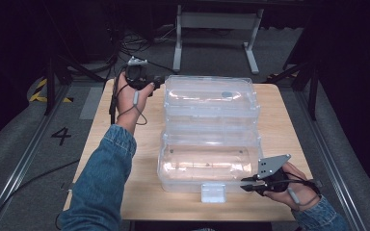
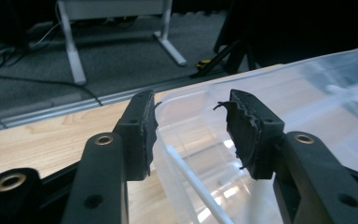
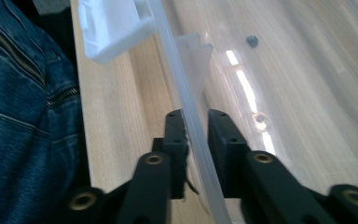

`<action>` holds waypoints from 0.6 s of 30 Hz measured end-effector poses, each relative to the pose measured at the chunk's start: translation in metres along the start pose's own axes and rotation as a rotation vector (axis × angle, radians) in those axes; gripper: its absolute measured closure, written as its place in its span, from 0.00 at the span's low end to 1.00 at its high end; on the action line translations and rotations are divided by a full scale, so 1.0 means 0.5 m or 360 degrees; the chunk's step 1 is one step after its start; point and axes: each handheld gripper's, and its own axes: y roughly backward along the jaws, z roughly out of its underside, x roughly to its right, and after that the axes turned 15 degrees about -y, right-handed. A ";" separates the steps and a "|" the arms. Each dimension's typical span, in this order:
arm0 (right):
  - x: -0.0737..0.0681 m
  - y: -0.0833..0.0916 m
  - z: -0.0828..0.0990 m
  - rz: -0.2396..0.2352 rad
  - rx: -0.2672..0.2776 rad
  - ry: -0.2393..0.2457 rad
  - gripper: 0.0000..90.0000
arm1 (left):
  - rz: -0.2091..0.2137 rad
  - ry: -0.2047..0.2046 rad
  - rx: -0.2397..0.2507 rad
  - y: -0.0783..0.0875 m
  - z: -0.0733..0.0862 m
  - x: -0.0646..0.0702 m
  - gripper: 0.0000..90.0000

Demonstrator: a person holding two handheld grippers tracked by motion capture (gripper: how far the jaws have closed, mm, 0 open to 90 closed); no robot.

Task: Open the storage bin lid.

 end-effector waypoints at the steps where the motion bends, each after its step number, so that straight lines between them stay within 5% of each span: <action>1: -0.001 0.002 0.000 -0.0028 0.0020 -0.0018 0.78 | 0.0012 -0.0015 0.0008 0.013 -0.001 0.005 0.58; 11: 0.006 0.052 -0.015 -0.0075 0.0203 -0.0078 0.69 | 0.0078 -0.0126 0.0038 0.117 0.011 0.052 0.53; 18: 0.041 0.117 -0.028 0.0004 0.0394 -0.0163 0.70 | 0.0066 -0.0169 0.0030 0.188 0.045 0.073 0.49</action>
